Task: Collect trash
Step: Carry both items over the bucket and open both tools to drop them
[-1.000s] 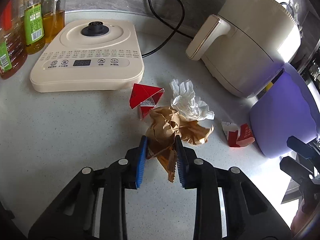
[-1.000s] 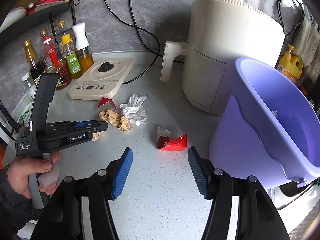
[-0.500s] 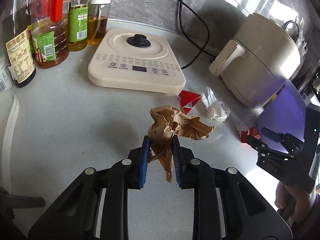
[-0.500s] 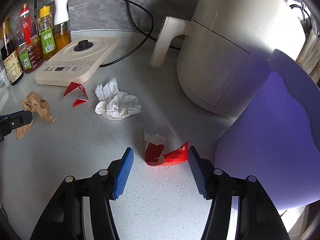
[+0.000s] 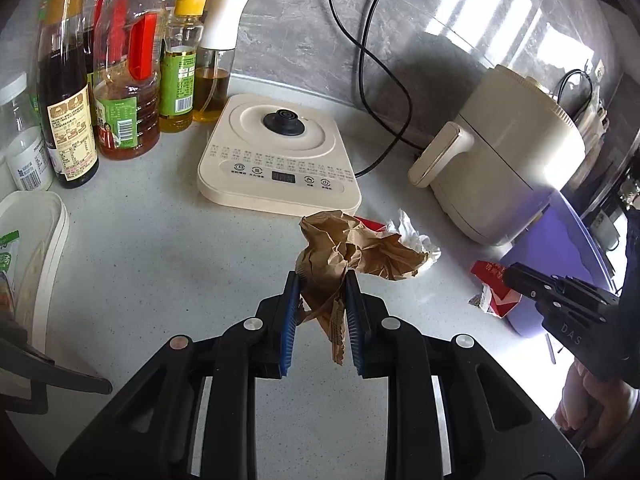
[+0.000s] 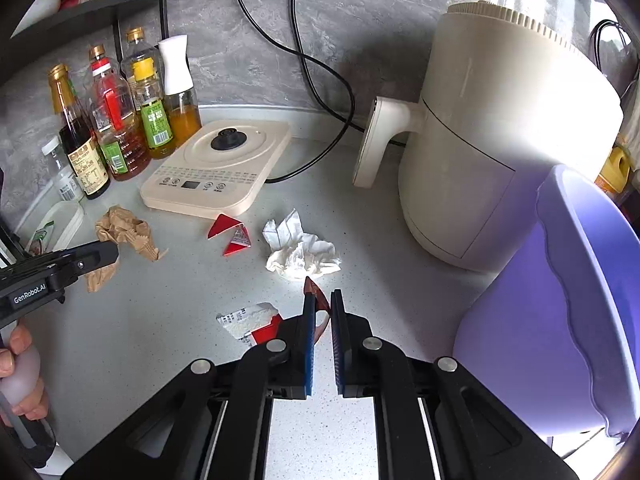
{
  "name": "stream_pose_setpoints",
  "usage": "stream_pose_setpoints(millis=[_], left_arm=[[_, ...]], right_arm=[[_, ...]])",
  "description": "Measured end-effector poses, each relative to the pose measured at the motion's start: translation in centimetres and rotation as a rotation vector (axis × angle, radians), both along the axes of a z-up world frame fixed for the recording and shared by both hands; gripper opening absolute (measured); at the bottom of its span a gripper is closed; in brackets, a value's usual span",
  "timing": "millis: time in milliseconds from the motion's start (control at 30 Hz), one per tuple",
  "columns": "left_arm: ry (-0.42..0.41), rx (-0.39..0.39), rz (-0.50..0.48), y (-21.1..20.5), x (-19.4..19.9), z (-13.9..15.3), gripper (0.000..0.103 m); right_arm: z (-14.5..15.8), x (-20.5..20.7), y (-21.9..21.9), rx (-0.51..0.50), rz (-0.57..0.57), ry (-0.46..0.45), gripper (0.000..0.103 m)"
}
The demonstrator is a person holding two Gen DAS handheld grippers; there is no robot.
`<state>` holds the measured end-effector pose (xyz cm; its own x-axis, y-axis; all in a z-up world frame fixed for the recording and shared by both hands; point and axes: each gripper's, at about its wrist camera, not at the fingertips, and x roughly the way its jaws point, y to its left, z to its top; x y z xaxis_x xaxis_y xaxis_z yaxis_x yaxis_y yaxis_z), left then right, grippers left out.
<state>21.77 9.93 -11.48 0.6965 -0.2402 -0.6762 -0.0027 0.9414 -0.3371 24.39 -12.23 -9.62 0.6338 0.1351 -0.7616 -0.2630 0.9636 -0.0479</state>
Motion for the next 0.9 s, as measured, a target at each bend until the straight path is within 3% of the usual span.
stream_pose_setpoints(millis=[433,667,900], left_arm=[[-0.099,0.045,0.021,-5.4,-1.3,5.3,0.022],[-0.136,0.060,0.033,-10.4,-2.5,8.1,0.022],[-0.182,0.089,0.022,-16.2,-2.8,10.8,0.023]], right_arm=[[8.6,-2.6,-4.7,0.142,0.067,-0.156,0.009],[12.6,-3.5,-12.3,0.209,0.036,-0.246,0.009],[14.0,-3.6,-20.2,0.278,0.008,-0.251,0.011]])
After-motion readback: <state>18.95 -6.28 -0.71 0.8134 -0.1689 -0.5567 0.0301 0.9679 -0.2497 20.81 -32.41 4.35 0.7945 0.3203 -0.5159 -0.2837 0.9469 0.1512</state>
